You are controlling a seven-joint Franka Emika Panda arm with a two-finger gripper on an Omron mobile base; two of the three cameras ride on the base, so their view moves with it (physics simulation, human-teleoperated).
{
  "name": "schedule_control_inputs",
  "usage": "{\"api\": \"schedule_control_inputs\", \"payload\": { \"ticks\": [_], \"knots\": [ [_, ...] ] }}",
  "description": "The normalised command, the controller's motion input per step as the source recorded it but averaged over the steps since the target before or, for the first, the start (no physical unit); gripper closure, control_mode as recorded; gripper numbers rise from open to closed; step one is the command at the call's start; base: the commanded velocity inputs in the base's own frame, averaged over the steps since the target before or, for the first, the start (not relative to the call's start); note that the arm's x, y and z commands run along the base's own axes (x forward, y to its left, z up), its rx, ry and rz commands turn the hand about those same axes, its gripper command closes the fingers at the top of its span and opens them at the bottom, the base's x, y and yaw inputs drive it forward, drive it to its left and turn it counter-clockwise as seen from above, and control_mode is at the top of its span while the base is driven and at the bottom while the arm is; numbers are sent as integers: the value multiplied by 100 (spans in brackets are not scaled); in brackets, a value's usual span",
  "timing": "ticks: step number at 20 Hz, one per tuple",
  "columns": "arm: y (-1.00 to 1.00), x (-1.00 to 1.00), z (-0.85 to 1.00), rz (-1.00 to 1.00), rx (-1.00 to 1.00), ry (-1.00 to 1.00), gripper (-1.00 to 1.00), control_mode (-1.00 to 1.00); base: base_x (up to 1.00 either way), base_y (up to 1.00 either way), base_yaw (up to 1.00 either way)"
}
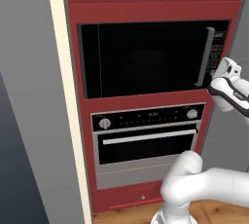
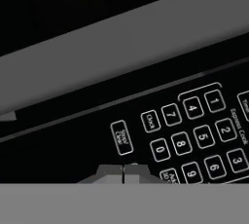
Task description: Pick the eggplant from the sink and place it in the bowl. Then pick the bowl and place it in the microwave. Then close the microwave door and press the start button.
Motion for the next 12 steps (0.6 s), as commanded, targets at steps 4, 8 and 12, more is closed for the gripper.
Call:
{"api": "schedule_control_inputs", "payload": {
  "ticks": [4, 8, 12],
  "knots": [
    [2, 17, 0, -3, 0, 2, 100, -100, 0, 0, 0],
    [-7, 16, 0, -1, 1, 6, 100, -100, 0, 0, 0],
    [-19, 12, 0, 0, 3, 7, 100, -100, 0, 0, 0]
  ]
}}
